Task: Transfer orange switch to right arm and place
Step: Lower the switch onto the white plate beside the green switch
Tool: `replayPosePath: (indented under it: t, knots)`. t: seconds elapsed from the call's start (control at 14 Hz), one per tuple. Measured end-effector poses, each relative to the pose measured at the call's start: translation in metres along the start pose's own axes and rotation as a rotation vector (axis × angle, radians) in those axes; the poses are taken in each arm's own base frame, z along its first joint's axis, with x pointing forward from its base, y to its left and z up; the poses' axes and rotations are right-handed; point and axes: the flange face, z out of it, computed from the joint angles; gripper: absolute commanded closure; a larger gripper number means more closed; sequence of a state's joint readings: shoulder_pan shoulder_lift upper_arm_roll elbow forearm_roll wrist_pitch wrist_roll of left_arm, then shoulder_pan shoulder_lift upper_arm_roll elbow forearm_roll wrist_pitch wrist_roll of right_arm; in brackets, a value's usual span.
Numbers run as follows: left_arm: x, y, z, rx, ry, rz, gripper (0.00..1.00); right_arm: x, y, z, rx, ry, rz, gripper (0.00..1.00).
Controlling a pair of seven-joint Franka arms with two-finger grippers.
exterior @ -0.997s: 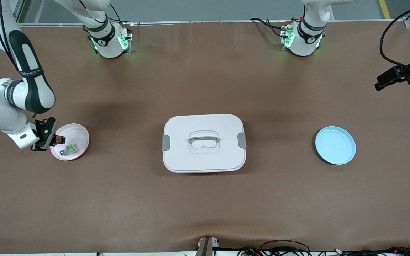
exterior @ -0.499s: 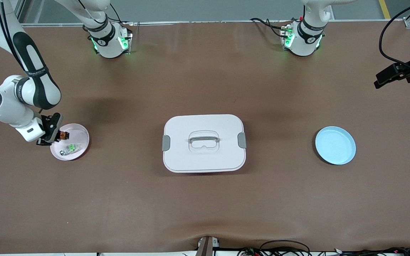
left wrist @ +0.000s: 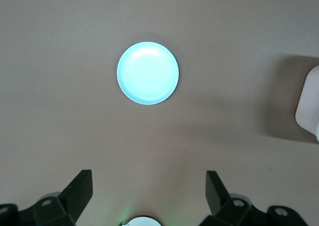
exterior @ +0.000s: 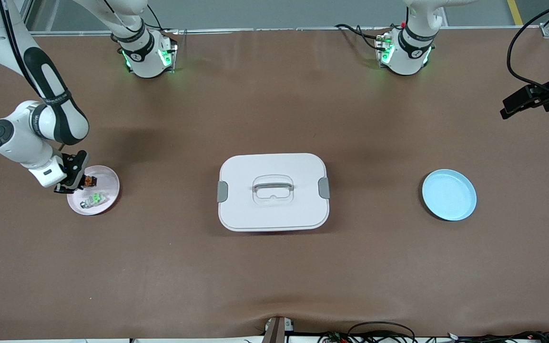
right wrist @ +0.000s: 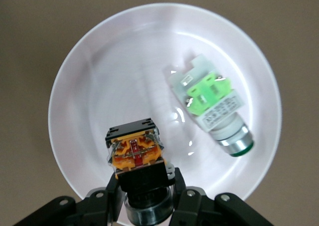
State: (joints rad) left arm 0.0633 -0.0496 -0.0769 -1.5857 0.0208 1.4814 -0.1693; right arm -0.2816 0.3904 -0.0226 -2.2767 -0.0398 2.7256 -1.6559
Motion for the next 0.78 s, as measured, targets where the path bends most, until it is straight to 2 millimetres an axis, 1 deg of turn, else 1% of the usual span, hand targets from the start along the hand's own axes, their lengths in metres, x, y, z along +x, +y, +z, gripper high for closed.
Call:
replayPosePath:
  t: [0.14, 0.21, 0.28, 0.36, 0.5, 0.64, 0.71, 0.78]
  knots:
    - [-0.001, 0.008, 0.000, 0.001, 0.001, 0.021, 0.00, -0.001, -0.003, 0.008, 0.005, 0.001, 0.002, 0.89]
    - [-0.003, 0.014, 0.000, 0.002, 0.001, 0.033, 0.00, -0.001, -0.004, 0.009, 0.004, 0.001, 0.002, 0.88]
    - [-0.004, 0.020, -0.001, 0.003, 0.002, 0.044, 0.00, -0.001, -0.004, 0.009, 0.002, 0.000, 0.002, 0.85]
    - [-0.005, 0.024, -0.001, 0.004, 0.003, 0.053, 0.00, -0.001, -0.004, 0.009, 0.001, 0.000, 0.002, 0.81]
    - [-0.007, 0.029, -0.003, 0.004, 0.008, 0.061, 0.00, -0.001, -0.005, 0.009, 0.001, 0.001, 0.002, 0.64]
    - [-0.009, 0.029, -0.006, 0.004, 0.013, 0.068, 0.00, -0.001, -0.005, 0.009, 0.001, 0.001, 0.002, 0.26]
    - [-0.010, 0.029, -0.007, 0.004, 0.015, 0.080, 0.00, -0.001, -0.005, 0.009, 0.000, 0.001, 0.002, 0.05]
    - [-0.011, 0.030, -0.008, 0.004, 0.016, 0.090, 0.00, -0.001, -0.004, 0.009, -0.001, 0.001, 0.002, 0.00]
